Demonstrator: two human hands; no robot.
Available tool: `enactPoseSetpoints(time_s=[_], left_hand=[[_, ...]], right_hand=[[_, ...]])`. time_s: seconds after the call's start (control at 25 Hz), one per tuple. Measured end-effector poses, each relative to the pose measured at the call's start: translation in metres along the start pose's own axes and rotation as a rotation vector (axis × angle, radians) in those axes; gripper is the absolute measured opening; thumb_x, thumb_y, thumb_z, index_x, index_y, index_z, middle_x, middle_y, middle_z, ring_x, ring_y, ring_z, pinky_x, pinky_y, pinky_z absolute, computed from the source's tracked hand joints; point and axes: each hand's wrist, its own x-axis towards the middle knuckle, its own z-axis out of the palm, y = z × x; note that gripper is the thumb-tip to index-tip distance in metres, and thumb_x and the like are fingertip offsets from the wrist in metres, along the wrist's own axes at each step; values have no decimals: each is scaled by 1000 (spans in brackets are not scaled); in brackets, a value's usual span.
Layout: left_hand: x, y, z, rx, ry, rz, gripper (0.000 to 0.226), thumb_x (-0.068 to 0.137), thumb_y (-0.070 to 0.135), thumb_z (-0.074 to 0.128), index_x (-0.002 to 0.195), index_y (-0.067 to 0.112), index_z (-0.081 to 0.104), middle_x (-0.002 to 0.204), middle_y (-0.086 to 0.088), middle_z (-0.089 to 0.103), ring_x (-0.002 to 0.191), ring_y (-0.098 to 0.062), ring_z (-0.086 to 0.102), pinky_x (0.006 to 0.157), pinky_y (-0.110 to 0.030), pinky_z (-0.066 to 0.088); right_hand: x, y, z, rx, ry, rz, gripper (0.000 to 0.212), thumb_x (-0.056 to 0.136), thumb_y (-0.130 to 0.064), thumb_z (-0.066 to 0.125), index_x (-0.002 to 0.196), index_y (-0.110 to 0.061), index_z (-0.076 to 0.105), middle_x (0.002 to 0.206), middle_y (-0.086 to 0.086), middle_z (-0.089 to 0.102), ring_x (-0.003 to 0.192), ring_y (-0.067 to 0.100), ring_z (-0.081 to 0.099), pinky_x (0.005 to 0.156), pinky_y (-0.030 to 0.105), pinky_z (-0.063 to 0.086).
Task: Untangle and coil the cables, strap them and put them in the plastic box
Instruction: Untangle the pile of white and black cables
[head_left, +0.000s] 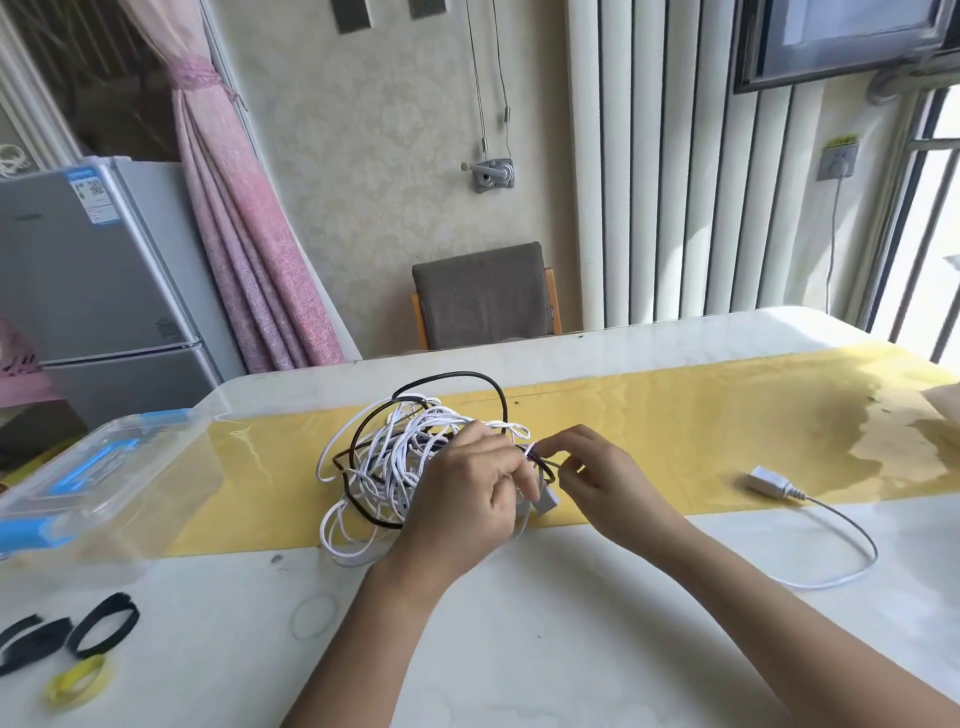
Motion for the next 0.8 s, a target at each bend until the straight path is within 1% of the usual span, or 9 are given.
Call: enactPoseSetpoints(time_s=[0.12, 0.16, 0.24, 0.32, 0.36, 0.48, 0.64, 0.72, 0.8], left_hand=[[2, -8, -7, 94, -38, -385, 43, 74, -4, 47, 60, 28, 71, 85, 4, 63, 95, -16, 57, 86, -26, 42], [2, -12, -7, 194, 19, -441, 37, 78, 1, 48, 70, 27, 73, 91, 4, 66, 105, -16, 55, 92, -25, 36], [-3, -24, -8, 372, 58, -466, 24, 86, 30, 52, 102, 22, 69, 112, 4, 65, 131, -20, 38, 105, -33, 18], [-6, -39, -7, 486, -110, -556, 64, 82, 57, 59, 133, 20, 48, 139, 3, 49, 146, -25, 9, 113, -48, 1], [-7, -46, -7, 487, -107, -581, 72, 78, 56, 65, 137, 20, 43, 143, 2, 45, 147, -26, 2, 113, -52, -4], [-2, -53, -15, 416, 154, -555, 69, 66, 40, 82, 125, 17, 55, 134, -2, 55, 146, -29, 7, 113, -57, -2], [-1, -53, -26, 475, 470, -413, 60, 57, 40, 85, 108, 16, 65, 112, 1, 67, 143, -31, 22, 112, -54, -5], [1, -52, -27, 456, 478, -399, 43, 60, 37, 84, 97, 21, 68, 102, 7, 70, 139, -28, 31, 110, -52, -12], [0, -59, -29, 382, 417, -462, 25, 65, 34, 83, 84, 24, 69, 89, 10, 70, 126, -23, 48, 111, -55, -12]], right_hand=[[2, 4, 6, -207, -47, -94, 38, 88, 5, 43, 105, -17, 69, 97, -4, 51, 77, 15, 53, 69, 23, 42], [3, 3, 9, -274, -55, -110, 31, 90, -1, 45, 101, -17, 70, 93, -5, 49, 72, 16, 52, 66, 27, 42], [5, -2, 9, -339, -80, -93, 27, 89, -16, 44, 90, -17, 71, 85, -8, 47, 66, 15, 47, 62, 30, 39], [4, -8, 6, -323, -111, -81, 31, 82, -25, 40, 81, -18, 70, 81, -7, 50, 64, 14, 46, 60, 31, 38], [4, -12, 3, -299, -120, -73, 31, 81, -25, 40, 79, -17, 71, 80, -6, 53, 64, 14, 46, 59, 30, 37], [4, -25, -9, -193, -115, -6, 25, 85, -12, 50, 76, -16, 72, 78, -5, 57, 63, 10, 46, 56, 24, 33], [9, -41, -36, 97, -12, 100, 26, 86, -4, 49, 73, -8, 70, 57, -10, 52, 49, 5, 37, 48, 16, 28], [9, -35, -54, 251, 56, 168, 32, 87, -1, 45, 65, -6, 67, 46, -10, 39, 45, 7, 29, 43, 16, 23], [8, -24, -71, 303, 65, 238, 35, 88, -1, 44, 62, -7, 66, 45, -6, 31, 45, 10, 24, 41, 16, 21]])
